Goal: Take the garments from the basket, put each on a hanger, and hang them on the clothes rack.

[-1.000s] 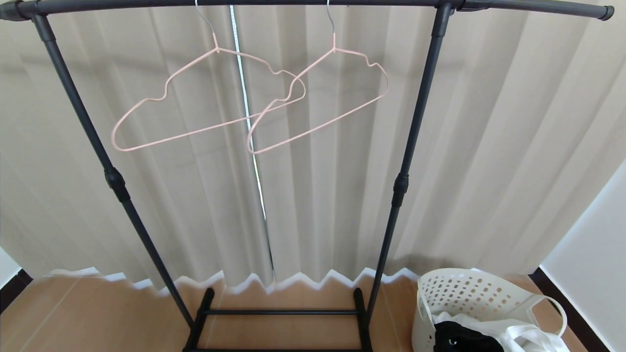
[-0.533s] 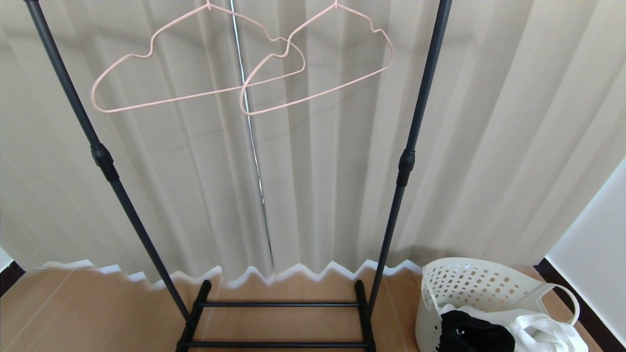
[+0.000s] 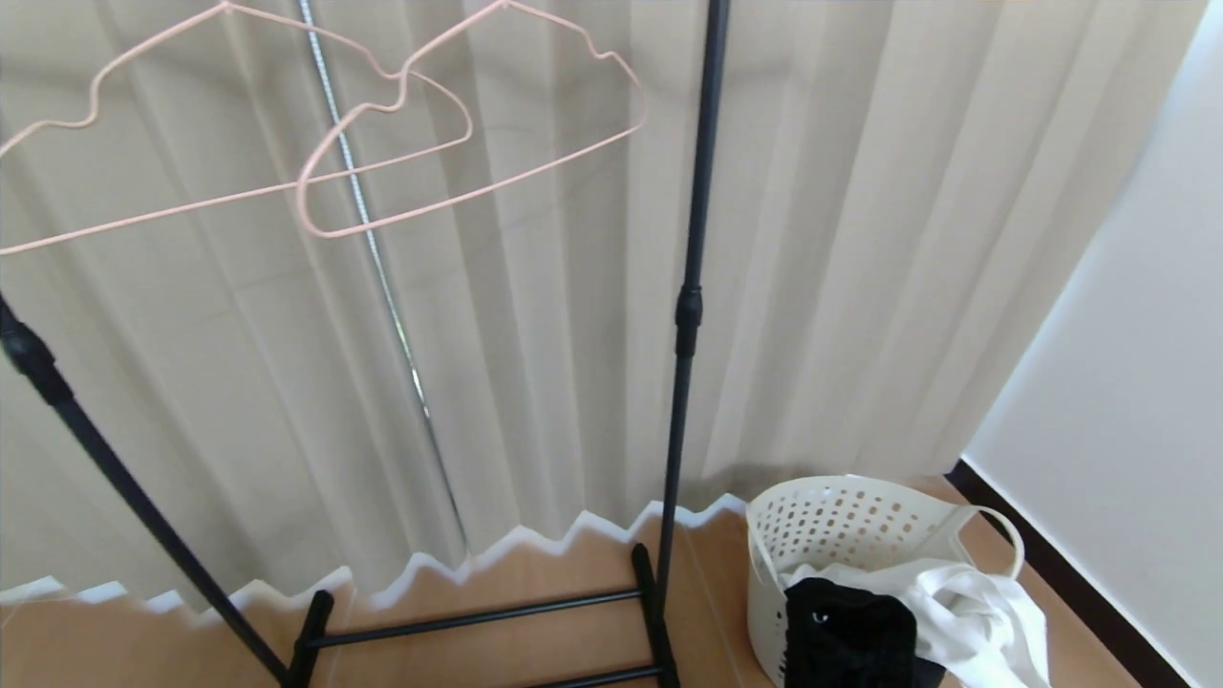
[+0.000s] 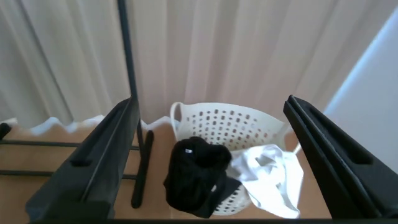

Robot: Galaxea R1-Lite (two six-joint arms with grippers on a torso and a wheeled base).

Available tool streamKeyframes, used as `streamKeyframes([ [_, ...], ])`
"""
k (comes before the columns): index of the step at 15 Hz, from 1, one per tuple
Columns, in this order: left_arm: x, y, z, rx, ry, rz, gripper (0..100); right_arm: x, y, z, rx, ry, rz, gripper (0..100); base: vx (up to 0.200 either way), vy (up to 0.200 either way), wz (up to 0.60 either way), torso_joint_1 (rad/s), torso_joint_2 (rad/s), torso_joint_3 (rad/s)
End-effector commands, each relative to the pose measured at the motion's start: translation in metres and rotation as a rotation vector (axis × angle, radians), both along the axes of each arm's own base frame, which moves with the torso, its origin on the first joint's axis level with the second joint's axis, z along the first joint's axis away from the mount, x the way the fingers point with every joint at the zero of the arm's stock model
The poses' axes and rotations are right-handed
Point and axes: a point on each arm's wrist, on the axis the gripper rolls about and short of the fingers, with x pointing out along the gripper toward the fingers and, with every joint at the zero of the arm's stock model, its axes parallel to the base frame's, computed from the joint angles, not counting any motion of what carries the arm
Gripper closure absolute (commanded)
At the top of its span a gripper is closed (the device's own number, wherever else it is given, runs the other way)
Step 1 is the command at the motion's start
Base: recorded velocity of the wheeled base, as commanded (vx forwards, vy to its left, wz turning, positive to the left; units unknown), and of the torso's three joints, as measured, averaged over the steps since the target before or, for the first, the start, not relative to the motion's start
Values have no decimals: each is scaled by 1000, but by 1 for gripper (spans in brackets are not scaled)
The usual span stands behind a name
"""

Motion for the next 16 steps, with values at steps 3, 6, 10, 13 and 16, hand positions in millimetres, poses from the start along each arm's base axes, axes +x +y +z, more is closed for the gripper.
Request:
streamKeyframes([
  [3, 0, 0, 0, 1, 0, 0, 0, 0, 0, 0, -1, 0, 1, 0, 0, 0, 0, 0, 0, 0],
  [6, 0, 0, 0, 1, 0, 0, 0, 0, 0, 0, -1, 0, 1, 0, 0, -133, 0, 2, 2, 2],
  [10, 0, 0, 0, -2, 0, 2, 0, 0, 0, 0, -1, 0, 1, 0, 0, -50, 0, -2, -1, 1],
  [13, 0, 0, 0, -1, 0, 2, 0, 0, 0, 0, -1, 0, 1, 0, 0, 0, 0, 2, 102, 99],
  [16, 0, 0, 0, -1, 0, 0, 0, 0, 0, 0, -1, 0, 1, 0, 0, 0, 0, 2, 61, 66],
])
